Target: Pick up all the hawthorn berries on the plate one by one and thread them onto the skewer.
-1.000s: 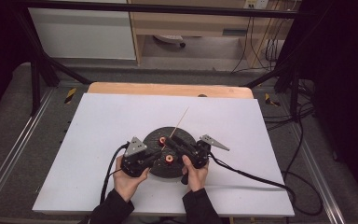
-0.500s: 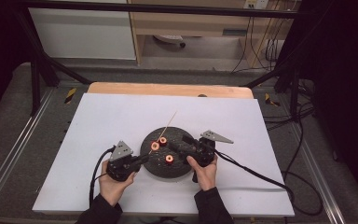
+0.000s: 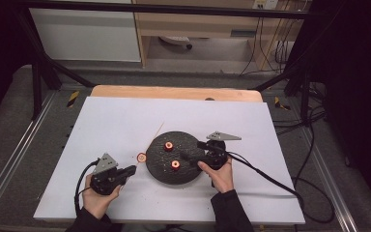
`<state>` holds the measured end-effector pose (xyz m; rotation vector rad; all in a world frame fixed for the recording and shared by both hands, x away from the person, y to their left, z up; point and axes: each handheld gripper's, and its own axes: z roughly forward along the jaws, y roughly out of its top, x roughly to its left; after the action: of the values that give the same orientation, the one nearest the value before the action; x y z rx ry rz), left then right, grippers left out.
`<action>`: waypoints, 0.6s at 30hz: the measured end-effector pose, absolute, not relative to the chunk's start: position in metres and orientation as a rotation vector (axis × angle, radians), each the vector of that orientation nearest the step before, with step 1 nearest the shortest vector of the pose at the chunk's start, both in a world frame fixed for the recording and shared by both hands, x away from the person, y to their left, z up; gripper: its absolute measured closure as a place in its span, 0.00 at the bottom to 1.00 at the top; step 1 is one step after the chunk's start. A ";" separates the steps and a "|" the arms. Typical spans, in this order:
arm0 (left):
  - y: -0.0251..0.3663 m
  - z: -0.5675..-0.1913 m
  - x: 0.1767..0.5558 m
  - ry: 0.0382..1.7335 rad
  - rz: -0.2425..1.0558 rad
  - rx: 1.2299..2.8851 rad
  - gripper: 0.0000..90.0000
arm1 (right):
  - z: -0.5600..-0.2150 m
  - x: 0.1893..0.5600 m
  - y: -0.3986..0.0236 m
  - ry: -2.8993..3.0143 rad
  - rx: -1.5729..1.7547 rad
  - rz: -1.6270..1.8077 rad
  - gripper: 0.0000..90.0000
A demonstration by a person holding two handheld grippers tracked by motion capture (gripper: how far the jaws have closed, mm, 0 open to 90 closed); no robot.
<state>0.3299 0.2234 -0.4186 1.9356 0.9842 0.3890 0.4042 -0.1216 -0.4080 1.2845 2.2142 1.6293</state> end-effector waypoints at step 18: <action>0.240 -0.429 0.320 0.978 0.374 1.959 0.98 | -0.399 0.411 -0.102 2.446 1.249 1.367 0.07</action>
<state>0.3202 0.2396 -0.4294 1.9586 0.9783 0.3740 0.4113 -0.1023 -0.3990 1.2490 2.4460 1.3673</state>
